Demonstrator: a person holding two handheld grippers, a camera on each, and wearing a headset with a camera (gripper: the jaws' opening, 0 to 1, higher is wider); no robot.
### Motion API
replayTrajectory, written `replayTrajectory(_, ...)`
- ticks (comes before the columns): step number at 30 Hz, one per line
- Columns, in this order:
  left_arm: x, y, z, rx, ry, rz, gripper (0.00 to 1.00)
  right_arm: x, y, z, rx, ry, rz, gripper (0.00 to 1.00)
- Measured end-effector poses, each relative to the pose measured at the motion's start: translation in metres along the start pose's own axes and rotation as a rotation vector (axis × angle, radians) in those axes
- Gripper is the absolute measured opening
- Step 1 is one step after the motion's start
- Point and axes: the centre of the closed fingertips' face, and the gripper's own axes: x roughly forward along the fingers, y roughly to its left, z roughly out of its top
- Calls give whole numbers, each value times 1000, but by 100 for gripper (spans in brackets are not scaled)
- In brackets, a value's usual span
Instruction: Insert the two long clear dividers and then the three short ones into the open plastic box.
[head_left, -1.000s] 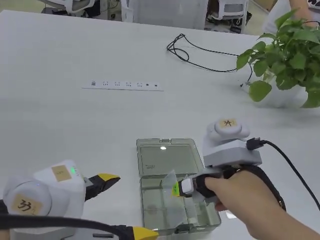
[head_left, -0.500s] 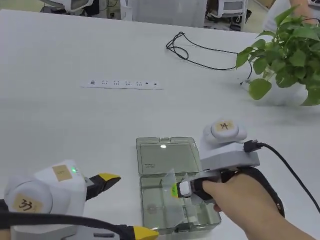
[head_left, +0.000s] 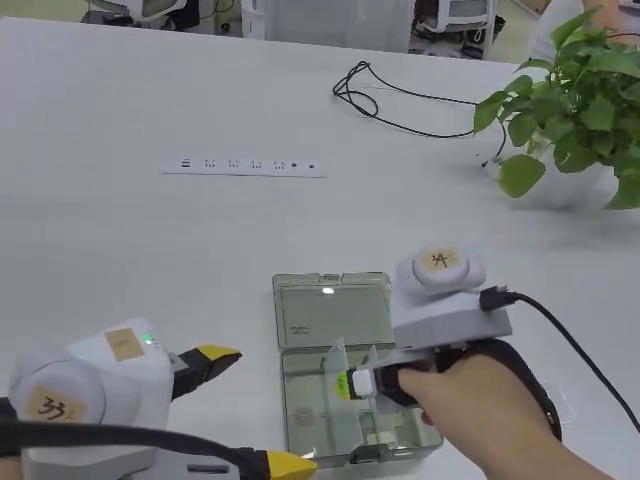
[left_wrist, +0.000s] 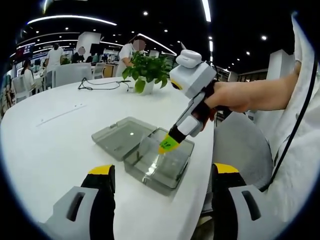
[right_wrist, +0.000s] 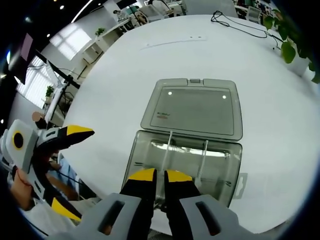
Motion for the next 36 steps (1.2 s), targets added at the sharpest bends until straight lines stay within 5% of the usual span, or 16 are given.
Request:
replayTrajectory(28, -8, -3, 3, -6, 5, 41, 80, 22, 2, -8, -93, 11, 37, 10)
replayTrajectory(36, -14, -8, 6, -13, 2, 73, 80, 20, 6, -10, -91, -12, 90, 15)
